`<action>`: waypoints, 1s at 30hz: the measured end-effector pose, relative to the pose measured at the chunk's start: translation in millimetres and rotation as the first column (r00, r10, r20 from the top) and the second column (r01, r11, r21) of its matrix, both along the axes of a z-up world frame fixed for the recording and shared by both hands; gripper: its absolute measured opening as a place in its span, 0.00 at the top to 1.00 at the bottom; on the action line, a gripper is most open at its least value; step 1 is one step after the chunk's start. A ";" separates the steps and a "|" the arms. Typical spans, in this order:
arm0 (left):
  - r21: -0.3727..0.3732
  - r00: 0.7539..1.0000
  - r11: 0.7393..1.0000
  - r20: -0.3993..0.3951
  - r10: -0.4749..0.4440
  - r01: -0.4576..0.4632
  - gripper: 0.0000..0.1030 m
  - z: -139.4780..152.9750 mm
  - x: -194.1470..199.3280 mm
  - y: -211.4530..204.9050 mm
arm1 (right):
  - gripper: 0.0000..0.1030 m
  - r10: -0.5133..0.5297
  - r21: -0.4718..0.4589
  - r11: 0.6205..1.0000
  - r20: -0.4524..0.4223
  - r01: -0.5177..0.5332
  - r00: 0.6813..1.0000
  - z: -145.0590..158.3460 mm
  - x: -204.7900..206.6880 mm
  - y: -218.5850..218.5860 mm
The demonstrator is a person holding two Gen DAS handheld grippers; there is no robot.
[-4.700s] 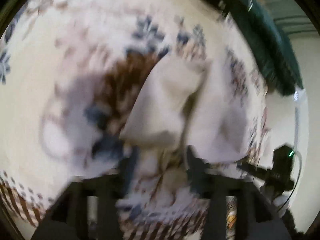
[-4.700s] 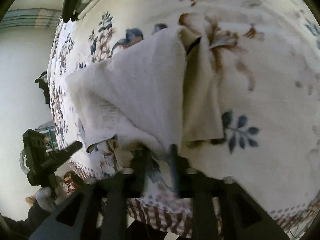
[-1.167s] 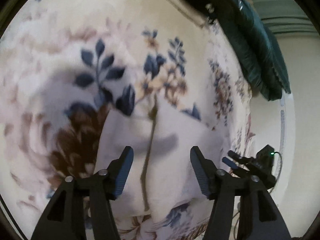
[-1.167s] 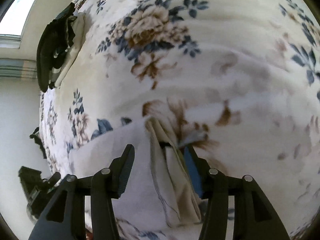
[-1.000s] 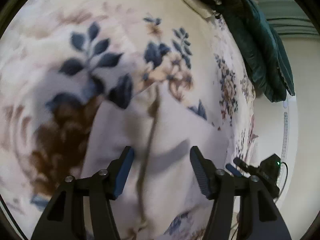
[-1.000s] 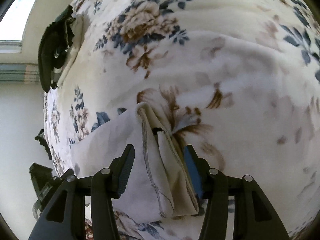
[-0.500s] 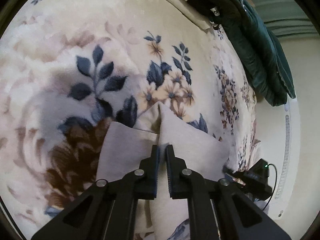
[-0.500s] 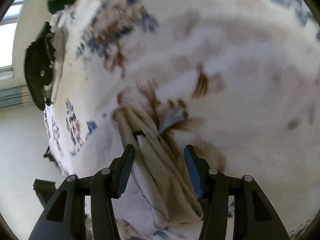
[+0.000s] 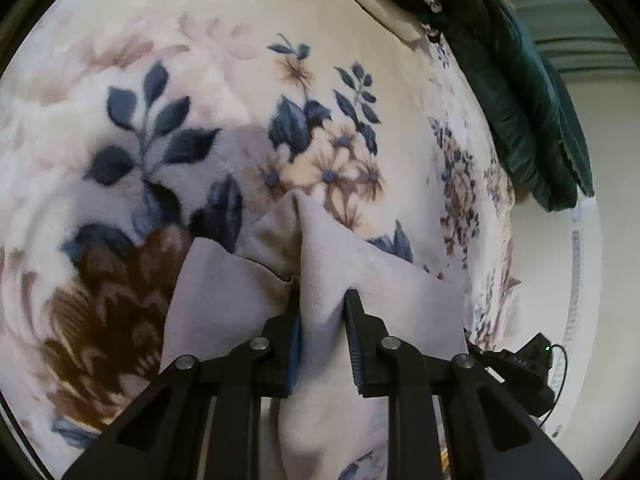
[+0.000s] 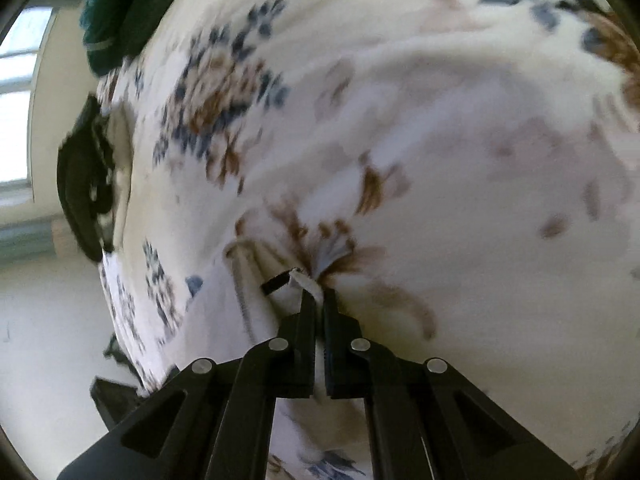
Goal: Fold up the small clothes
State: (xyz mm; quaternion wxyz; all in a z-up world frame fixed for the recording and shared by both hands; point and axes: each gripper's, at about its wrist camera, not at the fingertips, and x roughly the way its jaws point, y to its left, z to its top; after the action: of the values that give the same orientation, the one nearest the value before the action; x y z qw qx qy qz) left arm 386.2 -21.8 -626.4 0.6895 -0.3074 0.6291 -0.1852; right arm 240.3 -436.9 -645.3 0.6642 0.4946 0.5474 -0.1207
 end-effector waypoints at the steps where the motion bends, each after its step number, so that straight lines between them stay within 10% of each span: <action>1: -0.018 1.000 1.000 -0.009 -0.001 0.000 0.83 -1.0 0.5 1.4 | 0.98 -0.009 -0.019 1.000 -0.004 0.009 1.000 2.1 -1.6 -3.8; 7: -0.011 0.998 0.999 -0.047 -0.031 0.031 0.77 5.4 -1.7 7.3 | 0.94 0.100 0.013 0.995 -0.091 -0.099 0.991 -11.7 7.2 3.9; 13: 0.037 0.984 0.985 -0.072 -0.165 0.168 0.76 18.8 -41.0 -1.9 | 0.57 0.128 0.052 0.990 0.000 -0.128 0.992 24.0 -10.6 10.7; 19: 0.042 0.978 0.978 -0.051 -0.200 0.202 0.89 14.1 -66.9 -15.9 | 0.59 0.211 0.114 0.973 -0.067 -0.203 0.975 5.4 -24.3 42.5; 21: 0.018 0.985 0.985 -0.023 -0.170 0.170 0.96 22.0 -66.6 -11.4 | 0.94 0.200 0.113 0.975 -0.052 -0.193 0.979 4.4 -27.6 50.3; 30: -0.021 0.994 0.995 0.061 -0.092 0.093 0.96 59.4 -69.2 16.9 | 0.95 0.169 0.101 0.980 0.046 -0.173 0.985 41.2 -29.7 69.4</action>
State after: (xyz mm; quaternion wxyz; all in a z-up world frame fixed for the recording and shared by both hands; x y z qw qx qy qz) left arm 317.0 -5.0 -567.0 0.6950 -0.2805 0.6195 -0.2337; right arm 210.6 -367.6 -604.1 0.6553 0.4821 0.5809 -0.0250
